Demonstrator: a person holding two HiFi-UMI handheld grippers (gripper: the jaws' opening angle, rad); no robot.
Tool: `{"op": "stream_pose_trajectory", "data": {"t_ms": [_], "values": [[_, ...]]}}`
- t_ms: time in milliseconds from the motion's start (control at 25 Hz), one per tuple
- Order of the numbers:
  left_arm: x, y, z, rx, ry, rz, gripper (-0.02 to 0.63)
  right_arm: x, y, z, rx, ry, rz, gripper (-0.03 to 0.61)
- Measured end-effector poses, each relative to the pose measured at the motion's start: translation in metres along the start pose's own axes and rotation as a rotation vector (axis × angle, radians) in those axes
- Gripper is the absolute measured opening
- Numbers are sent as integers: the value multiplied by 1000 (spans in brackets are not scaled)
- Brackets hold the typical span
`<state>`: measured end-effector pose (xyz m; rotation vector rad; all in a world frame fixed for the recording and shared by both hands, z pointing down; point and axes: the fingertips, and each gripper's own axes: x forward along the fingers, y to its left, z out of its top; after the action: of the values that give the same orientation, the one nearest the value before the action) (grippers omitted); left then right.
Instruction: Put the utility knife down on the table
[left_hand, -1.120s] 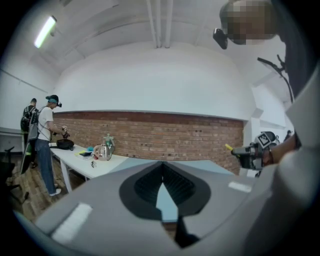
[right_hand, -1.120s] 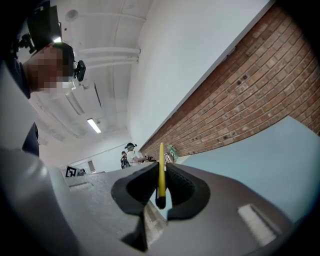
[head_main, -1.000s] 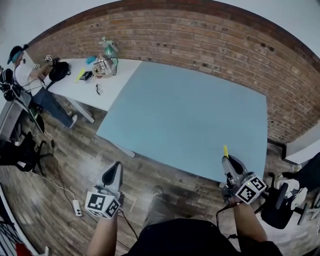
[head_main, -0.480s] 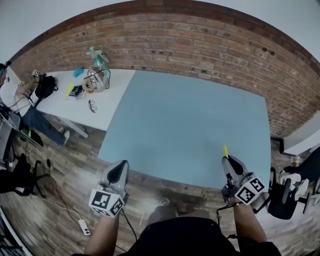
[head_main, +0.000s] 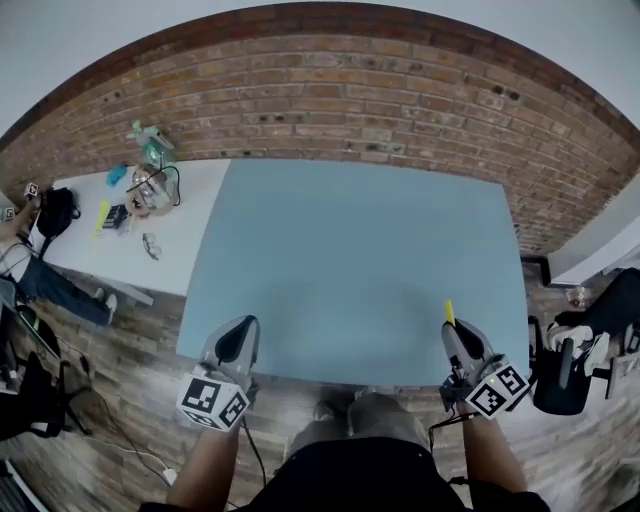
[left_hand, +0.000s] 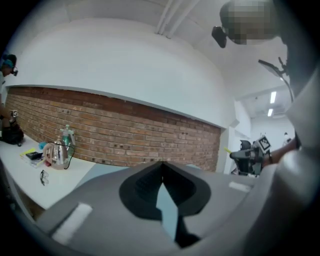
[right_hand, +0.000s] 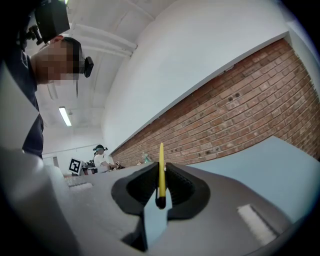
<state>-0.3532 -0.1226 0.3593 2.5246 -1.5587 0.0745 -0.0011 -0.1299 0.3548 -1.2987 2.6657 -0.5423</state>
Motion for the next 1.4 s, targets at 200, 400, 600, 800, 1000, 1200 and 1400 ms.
{"op": "stream_pose_trajectory", "data": {"t_ms": [200, 400, 600, 800, 1000, 1200, 1400], "values": [[34, -13, 9, 32, -7, -8, 3, 0, -26, 8, 2, -20, -4, 48], [59, -19, 20, 54, 0, 7, 3, 18, -59, 17, 23, -29, 11, 48], [80, -22, 33, 78, -1, 30, 3, 43, -80, 18, 29, -20, 48, 48], [98, -22, 44, 92, 4, 49, 3, 56, -92, 27, 43, -25, 74, 48], [109, -15, 49, 113, 23, 21, 3, 68, -99, 31, 56, -45, 49, 48], [130, -5, 54, 143, 11, -34, 3, 78, -98, 35, 51, -77, 8, 48], [152, -3, 53, 144, 6, -95, 3, 83, -102, 36, 32, -76, -36, 48]]}}
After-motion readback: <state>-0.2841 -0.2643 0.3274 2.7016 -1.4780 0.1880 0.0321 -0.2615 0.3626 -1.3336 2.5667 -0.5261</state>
